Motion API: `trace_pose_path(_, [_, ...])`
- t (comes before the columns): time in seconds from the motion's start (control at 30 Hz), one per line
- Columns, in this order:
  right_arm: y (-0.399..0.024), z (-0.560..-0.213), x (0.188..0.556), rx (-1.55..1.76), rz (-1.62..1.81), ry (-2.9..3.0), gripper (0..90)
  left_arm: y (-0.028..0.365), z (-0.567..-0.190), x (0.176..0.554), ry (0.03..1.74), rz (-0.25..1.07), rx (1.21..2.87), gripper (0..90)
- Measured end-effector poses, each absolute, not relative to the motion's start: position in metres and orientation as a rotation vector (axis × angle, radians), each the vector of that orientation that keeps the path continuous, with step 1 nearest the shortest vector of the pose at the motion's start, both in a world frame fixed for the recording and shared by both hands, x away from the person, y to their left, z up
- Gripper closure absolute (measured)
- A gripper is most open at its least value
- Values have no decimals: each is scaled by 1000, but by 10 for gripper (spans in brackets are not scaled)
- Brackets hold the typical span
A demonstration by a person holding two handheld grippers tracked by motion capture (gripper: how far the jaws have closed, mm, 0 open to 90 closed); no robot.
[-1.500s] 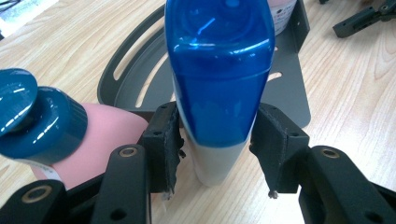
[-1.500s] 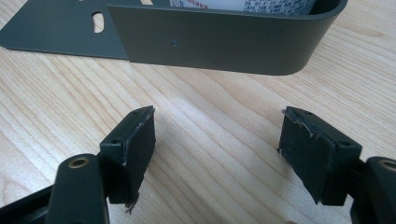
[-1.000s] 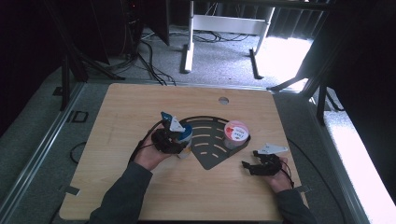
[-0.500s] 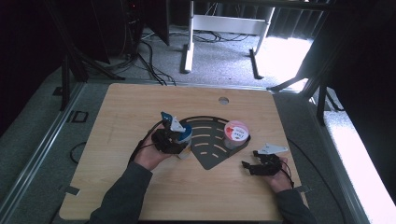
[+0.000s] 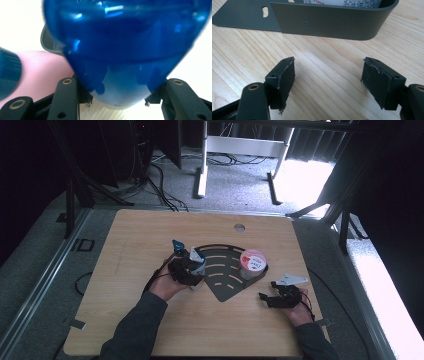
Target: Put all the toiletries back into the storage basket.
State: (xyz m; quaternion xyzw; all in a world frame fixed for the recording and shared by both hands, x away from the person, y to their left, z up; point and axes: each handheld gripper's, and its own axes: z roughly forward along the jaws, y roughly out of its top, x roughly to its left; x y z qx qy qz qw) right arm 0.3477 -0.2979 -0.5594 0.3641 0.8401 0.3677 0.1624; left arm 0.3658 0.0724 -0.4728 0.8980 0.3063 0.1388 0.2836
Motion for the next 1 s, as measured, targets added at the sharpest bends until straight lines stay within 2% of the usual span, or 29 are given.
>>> trace_pose_path(0.6, [-298, -559, 348, 1043, 1049, 2398, 263, 67, -481, 371, 808, 360, 2418, 489])
trace_pose_path(1.0, [-298, -559, 348, 1042, 1049, 2398, 263, 69, -481, 373, 822, 334, 2416, 528])
